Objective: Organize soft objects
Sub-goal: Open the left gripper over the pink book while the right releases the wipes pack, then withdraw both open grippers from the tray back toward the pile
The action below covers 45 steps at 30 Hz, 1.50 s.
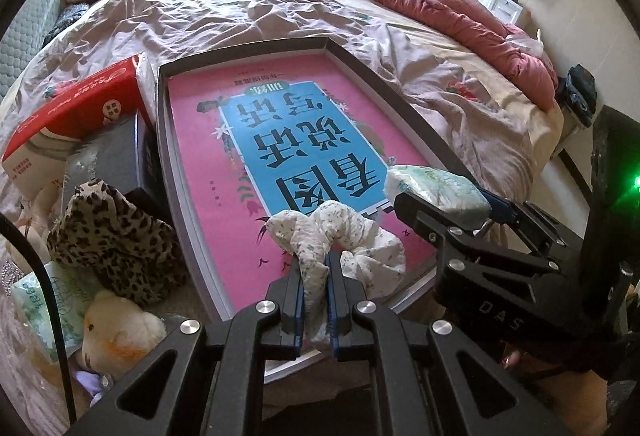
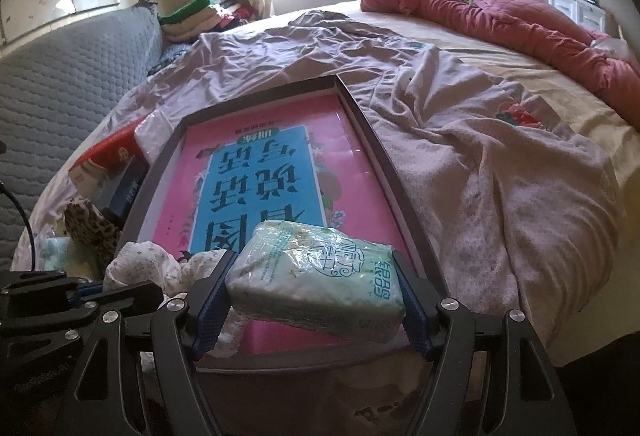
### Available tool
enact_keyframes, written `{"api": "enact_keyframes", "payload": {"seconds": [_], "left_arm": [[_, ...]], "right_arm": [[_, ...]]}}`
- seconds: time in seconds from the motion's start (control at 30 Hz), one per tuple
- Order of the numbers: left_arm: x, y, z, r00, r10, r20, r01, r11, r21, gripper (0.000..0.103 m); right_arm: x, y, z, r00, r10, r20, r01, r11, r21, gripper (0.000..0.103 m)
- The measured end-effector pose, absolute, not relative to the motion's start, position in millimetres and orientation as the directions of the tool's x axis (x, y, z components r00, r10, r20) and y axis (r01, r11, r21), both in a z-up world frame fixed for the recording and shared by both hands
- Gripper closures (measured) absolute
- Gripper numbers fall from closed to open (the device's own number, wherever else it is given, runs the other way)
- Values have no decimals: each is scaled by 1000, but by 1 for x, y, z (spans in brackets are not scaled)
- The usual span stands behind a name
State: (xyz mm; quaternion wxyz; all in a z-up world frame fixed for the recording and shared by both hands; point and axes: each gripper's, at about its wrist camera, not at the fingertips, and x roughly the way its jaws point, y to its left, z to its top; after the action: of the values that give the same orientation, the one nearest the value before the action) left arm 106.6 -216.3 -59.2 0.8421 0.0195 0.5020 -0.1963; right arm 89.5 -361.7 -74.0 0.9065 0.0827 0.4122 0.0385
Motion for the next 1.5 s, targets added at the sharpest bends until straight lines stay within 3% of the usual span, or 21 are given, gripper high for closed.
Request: {"api": "enact_keyframes", "payload": {"seconds": [0.47, 0.83, 1.37, 1.5], "left_arm": [[106, -214, -59, 417, -314, -853, 341, 924, -174, 89], [103, -213, -52, 433, -318, -843, 354, 921, -165, 62], [93, -201, -38, 474, -320, -820, 353, 923, -156, 50], [89, -201, -33, 489, -317, -813, 359, 922, -144, 40]], "right_arm": [[89, -360, -78, 648, 104, -755, 16, 989, 150, 27], [88, -360, -75, 659, 59, -750, 32, 994, 107, 26], [78, -376, -53, 698, 25, -715, 94, 987, 127, 23], [74, -381, -47, 710, 24, -704, 106, 985, 140, 23]]}}
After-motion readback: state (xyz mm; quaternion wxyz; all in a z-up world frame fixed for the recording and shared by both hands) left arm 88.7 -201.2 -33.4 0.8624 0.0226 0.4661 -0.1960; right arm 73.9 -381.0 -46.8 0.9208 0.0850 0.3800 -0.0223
